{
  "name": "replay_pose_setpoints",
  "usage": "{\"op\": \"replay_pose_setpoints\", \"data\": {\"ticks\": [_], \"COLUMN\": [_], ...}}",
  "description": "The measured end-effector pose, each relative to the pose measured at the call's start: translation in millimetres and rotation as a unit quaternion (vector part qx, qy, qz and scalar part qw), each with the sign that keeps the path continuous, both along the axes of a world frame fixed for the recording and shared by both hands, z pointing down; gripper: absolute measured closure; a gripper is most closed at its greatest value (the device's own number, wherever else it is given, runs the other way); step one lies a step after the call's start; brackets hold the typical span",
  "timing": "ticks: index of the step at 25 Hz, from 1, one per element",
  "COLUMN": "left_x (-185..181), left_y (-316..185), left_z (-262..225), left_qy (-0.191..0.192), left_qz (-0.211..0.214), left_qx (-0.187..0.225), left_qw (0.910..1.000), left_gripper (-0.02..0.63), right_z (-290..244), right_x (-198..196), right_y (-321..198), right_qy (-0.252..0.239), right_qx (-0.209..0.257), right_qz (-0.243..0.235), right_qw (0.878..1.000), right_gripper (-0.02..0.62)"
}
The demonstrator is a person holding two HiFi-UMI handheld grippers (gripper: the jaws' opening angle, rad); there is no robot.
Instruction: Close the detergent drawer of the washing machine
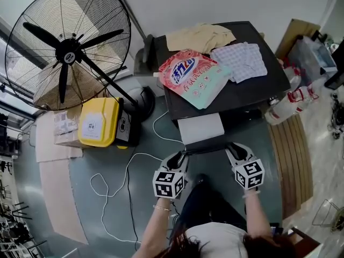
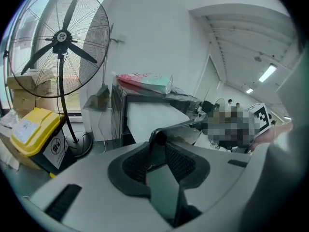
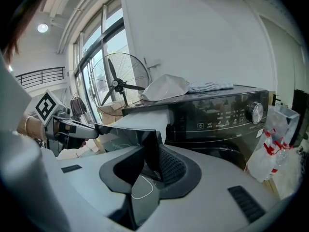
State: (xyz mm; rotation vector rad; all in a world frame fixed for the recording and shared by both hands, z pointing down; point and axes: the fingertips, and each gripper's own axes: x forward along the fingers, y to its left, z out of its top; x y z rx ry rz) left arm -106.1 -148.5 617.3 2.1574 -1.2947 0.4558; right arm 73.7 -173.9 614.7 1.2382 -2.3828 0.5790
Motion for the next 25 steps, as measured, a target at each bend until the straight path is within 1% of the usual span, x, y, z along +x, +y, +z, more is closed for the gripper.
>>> {"op": "replay_pose_setpoints", "data": {"ticks": [15,20,25], "left_x": [-8.1,-9.0,-11.3], "left_y": [-33.5,-41.8,-46.6], "left_z": [-3.0,-4.3,-4.4], "left_qy": [-0.002,-0.005,-0.005], "left_qz": [0.020,0.027,0.022], "left_qx": [-0.004,-0.003,-0.002], "left_qw": [0.9998,0.9996,0.9997], "left_gripper": [0.495,0.497,0.497], "right_z": [-2.5,-3.0,-2.9], "right_x": [-7.9,-7.9,-9.8], "right_y": [-32.4,-40.3,-45.0], "right_qy": [-0.003,-0.019,-0.027], "right_qx": [-0.009,-0.006,-0.007], "right_qz": [0.028,0.043,0.047], "right_qw": [1.000,0.999,0.998], "right_gripper": [0.483,0.482,0.483]}}
